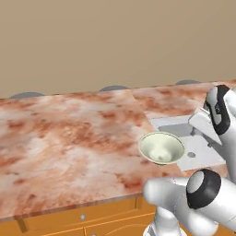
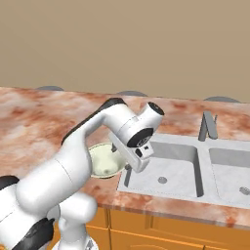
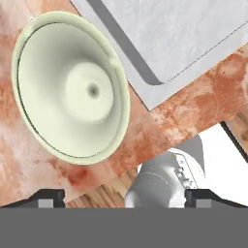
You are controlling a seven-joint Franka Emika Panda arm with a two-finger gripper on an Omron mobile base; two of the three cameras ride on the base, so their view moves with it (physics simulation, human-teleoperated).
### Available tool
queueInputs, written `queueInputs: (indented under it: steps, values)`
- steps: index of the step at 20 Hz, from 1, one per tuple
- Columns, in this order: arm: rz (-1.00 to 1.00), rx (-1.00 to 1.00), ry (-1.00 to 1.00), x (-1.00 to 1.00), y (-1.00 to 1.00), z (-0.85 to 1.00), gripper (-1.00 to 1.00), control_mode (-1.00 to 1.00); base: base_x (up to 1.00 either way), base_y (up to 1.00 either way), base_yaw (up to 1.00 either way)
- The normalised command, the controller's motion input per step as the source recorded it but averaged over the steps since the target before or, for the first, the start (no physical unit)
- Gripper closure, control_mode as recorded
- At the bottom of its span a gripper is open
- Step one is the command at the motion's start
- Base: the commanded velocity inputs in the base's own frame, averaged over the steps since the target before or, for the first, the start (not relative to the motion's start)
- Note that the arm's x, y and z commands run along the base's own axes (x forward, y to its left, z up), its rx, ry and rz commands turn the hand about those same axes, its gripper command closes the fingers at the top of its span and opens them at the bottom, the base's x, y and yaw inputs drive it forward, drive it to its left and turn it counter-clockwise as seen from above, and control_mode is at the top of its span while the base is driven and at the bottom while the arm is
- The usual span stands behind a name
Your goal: Pick the cup and bowl from the counter and place them on the counter next to the sink.
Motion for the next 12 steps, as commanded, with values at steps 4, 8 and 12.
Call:
queueInputs:
  steps: [4,8,12]
  values:
    - [0.01,-0.03,0.00,-0.78,0.22,0.59,-1.00,-1.00,0.00,0.00,0.00]
    - [0.03,-0.04,0.00,-0.15,0.61,0.21,-1.00,-1.00,0.00,0.00,0.00]
    - [0.00,-0.06,-0.02,0.00,0.91,0.00,-1.00,-1.00,0.00,0.00,0.00]
